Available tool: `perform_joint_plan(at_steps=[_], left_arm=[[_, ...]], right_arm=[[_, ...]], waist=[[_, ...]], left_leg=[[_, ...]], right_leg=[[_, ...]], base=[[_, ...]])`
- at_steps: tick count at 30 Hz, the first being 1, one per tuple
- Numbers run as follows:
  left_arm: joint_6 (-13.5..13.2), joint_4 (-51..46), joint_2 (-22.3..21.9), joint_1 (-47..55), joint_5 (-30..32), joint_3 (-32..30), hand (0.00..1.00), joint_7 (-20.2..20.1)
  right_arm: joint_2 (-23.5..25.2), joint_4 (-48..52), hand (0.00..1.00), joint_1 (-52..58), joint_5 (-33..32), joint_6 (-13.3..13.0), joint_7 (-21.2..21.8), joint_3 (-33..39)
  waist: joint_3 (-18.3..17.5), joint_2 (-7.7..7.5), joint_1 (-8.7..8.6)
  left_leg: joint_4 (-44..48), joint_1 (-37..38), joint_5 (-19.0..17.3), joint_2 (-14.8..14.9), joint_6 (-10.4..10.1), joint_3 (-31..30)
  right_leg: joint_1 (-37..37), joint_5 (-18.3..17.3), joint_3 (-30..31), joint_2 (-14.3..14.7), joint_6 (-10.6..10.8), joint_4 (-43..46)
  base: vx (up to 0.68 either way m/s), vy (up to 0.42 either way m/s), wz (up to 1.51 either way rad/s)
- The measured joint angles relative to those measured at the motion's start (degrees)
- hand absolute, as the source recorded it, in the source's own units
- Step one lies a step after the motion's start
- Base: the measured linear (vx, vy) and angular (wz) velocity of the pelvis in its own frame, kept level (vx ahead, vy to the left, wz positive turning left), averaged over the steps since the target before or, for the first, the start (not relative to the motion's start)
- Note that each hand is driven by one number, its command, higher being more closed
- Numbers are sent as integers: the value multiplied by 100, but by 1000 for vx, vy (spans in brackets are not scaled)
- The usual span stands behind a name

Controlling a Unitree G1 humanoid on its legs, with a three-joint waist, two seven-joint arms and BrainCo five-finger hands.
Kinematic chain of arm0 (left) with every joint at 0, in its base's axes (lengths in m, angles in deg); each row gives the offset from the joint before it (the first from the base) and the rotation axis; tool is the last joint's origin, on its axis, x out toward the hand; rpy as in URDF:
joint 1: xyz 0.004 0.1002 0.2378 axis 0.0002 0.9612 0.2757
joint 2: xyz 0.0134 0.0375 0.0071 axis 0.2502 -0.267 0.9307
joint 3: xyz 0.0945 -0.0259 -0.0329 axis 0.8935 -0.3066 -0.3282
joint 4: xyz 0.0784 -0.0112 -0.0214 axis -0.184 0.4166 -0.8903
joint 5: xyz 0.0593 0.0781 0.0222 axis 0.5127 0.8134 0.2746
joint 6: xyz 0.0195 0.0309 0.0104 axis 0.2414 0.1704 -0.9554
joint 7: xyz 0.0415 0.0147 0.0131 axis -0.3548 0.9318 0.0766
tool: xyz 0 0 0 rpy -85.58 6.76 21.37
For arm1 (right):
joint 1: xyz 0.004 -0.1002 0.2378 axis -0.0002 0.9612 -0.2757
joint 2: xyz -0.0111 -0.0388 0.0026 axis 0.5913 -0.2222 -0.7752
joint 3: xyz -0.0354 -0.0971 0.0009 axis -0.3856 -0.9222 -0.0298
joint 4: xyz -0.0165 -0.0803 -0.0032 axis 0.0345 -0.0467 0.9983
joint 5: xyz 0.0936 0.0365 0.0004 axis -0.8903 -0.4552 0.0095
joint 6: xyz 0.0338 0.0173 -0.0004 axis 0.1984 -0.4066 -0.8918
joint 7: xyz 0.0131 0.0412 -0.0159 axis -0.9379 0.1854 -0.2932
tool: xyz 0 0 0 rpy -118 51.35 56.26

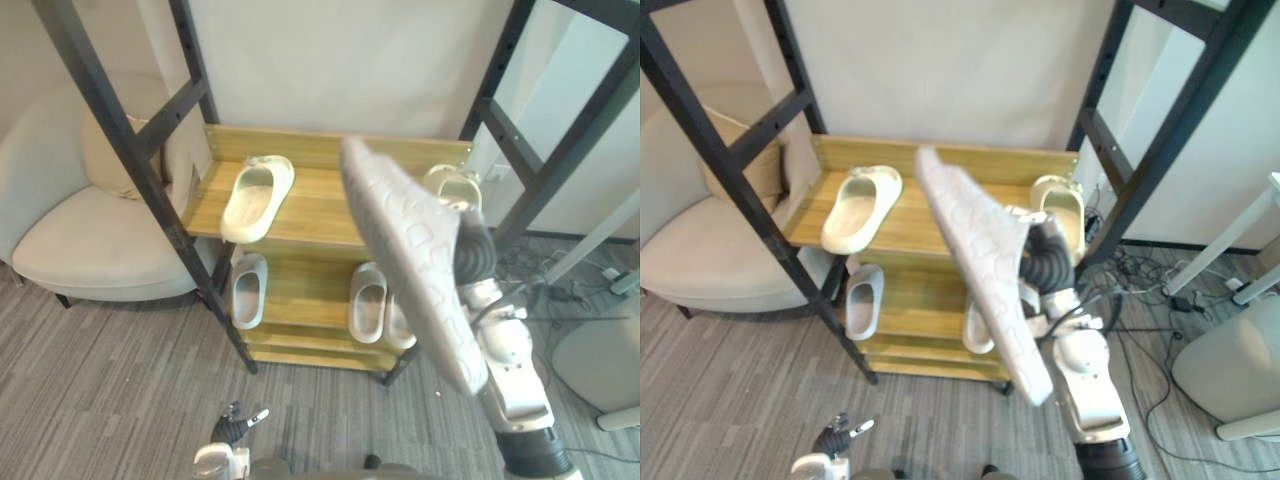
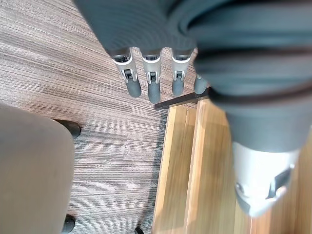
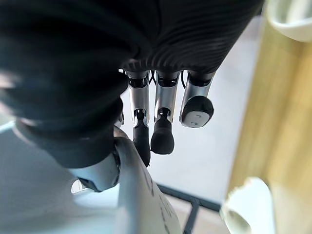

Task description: Organize the slippers on the shoe rack

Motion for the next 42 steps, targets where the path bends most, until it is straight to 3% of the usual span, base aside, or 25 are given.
perform_joint_plan(at_steps=[3, 6, 15, 21, 29, 35, 42], left_arm=[[-31, -33, 50, -55, -4, 117, 0, -7], [-92, -38, 124, -306, -14, 177, 0, -4], [1, 91, 437, -464, -293, 468, 0, 50], [0, 34, 429, -698, -523, 786, 0, 209], [10, -459, 160, -904, -578, 626, 0, 396], [6, -946, 11, -903, -563, 322, 0, 516], [19, -1028, -55, -912, -569, 152, 0, 578]], right_arm=[[-153, -78, 100, 142, 0, -2, 153, -227], [-336, -424, 100, -59, 3, 6, 197, -372], [-979, -1208, 100, -1076, 373, 13, -119, -537], [-1058, -2117, 100, -2204, 792, -3, -819, -498], [-1063, -2173, 100, -2922, 1239, 79, -1599, -423], [-1056, -2229, 100, -3378, 1644, 373, -2086, -140], [-1015, -2975, 100, -4444, 1934, 709, -2506, 17]], waist=[[80, 59, -48], [545, 223, -46], [1632, 200, -19], [1873, 233, 126], [2166, 220, 473], [2179, 230, 674], [2179, 230, 735]], left_leg=[[846, -670, -188, 5, 0, -93], [2108, -1415, -627, 59, 12, -233], [4212, -3430, -1328, -153, 31, -524], [5869, -5075, -1704, -307, -33, -800], [7237, -6486, -2093, -353, -167, -973], [7627, -6820, -2192, -407, -340, -1236], [7716, -6995, -2158, -417, -478, -1419]], right_leg=[[-518, -114, -21, -21, -21, 575], [-1033, -413, -97, 28, -43, 1466], [-3066, -1374, -201, -360, -18, 3969], [-4579, -1975, -300, -551, -116, 5708], [-5976, -2554, -297, -656, -220, 7232], [-6225, -2812, -455, -702, -309, 7709], [-6330, -2902, -664, -749, -421, 7851]], base=[[-2, 3, 12], [-74, 14, 13], [-176, 20, 20], [-97, -5, 23], [-91, -34, 7], [-31, -53, 12], [-6, -50, 8]])
